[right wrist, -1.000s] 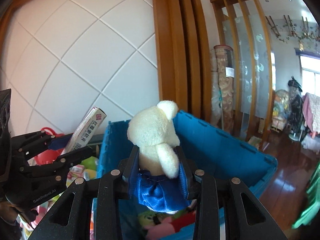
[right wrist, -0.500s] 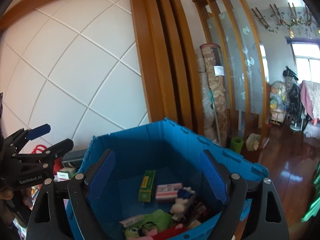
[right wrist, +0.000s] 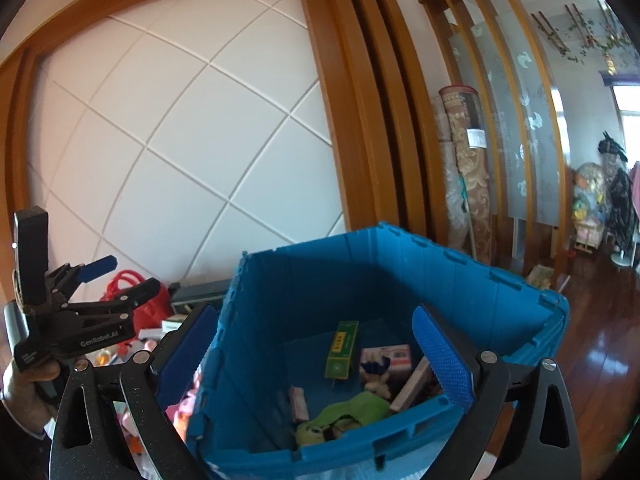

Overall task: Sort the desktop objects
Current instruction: 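Move both tools back from the bin over the table pile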

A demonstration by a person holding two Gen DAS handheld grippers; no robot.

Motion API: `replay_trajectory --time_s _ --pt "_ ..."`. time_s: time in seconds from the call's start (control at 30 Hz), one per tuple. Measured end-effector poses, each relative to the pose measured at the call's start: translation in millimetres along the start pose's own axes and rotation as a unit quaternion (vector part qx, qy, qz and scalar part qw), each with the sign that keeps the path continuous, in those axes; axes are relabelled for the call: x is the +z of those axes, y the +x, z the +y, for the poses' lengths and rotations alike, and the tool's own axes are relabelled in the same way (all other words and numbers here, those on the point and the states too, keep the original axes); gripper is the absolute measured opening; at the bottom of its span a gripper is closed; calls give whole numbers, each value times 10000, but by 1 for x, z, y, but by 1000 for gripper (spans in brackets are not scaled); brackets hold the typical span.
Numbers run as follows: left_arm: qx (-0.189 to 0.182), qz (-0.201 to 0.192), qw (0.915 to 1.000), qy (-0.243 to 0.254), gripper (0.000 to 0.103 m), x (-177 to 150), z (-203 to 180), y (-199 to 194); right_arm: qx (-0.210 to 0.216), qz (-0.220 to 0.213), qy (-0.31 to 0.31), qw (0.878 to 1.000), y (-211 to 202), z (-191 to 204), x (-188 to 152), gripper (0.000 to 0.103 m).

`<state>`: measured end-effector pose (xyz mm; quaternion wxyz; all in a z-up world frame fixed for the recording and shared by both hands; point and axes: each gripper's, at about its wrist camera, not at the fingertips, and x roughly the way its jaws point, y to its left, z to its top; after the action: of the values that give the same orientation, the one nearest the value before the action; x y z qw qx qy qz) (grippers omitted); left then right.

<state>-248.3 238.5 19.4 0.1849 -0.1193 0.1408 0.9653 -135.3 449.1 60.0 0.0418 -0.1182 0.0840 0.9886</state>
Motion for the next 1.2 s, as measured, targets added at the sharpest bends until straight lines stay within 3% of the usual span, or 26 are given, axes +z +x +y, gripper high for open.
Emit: replay_trajectory --time_s 0.53,0.67,0.93,1.2 --pt "-685 535 9959 248 88 -93 84 -9 303 540 -543 9966 -19 155 -71 100" --pt "-883 554 9941 301 88 -112 97 -13 167 839 -614 9944 -14 184 -97 100" --pt "-1098 789 9905 252 88 -148 97 -13 -384 1532 -499 9862 6 190 -146 100" --pt "-1308 1233 9833 295 88 -181 83 0 -823 2646 95 9608 38 147 -216 99"
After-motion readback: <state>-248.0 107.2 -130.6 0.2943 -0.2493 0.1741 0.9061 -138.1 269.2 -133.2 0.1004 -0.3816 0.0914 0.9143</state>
